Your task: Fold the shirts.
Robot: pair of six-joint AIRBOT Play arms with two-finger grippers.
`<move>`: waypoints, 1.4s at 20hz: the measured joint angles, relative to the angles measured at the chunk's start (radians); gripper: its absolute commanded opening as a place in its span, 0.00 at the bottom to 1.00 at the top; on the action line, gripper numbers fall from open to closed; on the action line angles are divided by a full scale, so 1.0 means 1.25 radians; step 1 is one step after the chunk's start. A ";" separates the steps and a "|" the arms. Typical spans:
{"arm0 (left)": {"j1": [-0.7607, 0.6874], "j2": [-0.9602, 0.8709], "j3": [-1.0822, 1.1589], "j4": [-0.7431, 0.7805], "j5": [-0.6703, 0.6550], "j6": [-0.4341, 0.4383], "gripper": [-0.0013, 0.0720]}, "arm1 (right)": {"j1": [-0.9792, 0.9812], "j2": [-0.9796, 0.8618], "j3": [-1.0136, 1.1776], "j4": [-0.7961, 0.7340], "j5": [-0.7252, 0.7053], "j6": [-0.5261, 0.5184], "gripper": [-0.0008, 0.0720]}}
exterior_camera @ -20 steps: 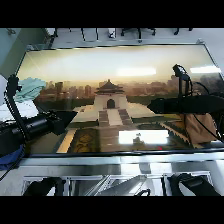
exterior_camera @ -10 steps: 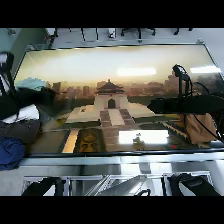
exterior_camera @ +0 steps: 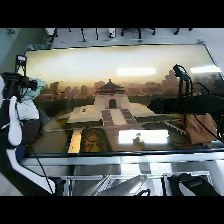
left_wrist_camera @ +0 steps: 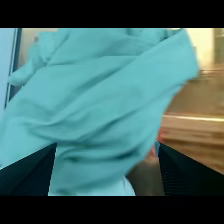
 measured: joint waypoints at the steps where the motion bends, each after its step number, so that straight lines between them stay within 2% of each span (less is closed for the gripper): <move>1: 0.009 -0.053 0.036 0.004 -0.009 0.000 0.96 | 0.000 0.000 0.000 0.003 0.000 0.000 0.04; 5: 0.028 -0.200 0.140 0.015 -0.044 0.000 0.95 | 0.000 0.000 0.000 0.018 0.001 0.000 0.04; 6: 0.030 -0.219 0.154 0.018 -0.059 0.000 0.92 | 0.000 0.000 0.000 0.024 0.002 0.000 0.04; 7: 0.031 -0.233 0.163 0.019 -0.073 -0.003 0.67 | 0.000 -0.001 0.000 0.030 0.002 0.000 0.04; 8: 0.032 -0.246 0.168 0.018 -0.078 -0.003 0.27 | 0.000 -0.002 0.000 0.037 0.002 0.000 0.04; 9: 0.033 -0.257 0.169 0.018 -0.084 -0.002 0.04 | 0.000 -0.003 0.000 0.044 0.002 0.000 0.04; 14: 0.041 -0.275 0.166 0.025 -0.059 0.002 0.04 | 0.000 -0.008 0.000 0.066 0.001 0.000 0.04; 17: 0.032 -0.248 0.190 0.017 0.045 0.001 0.04 | 0.000 -0.010 0.000 0.070 0.001 0.000 0.04; 19: 0.013 -0.190 0.185 -0.017 0.109 0.003 0.04 | 0.000 -0.011 0.000 0.071 0.001 0.000 0.04; 21: -0.022 -0.092 0.187 -0.046 0.105 0.003 0.04 | 0.000 -0.011 0.000 0.072 0.002 0.000 0.04; 25: -0.119 0.095 0.187 -0.133 0.164 0.003 0.04 | 0.000 -0.011 0.000 0.074 0.001 0.000 0.04; 28: -0.208 0.204 0.186 -0.261 0.263 0.003 0.04 | 0.000 -0.011 0.000 0.074 0.001 0.000 0.04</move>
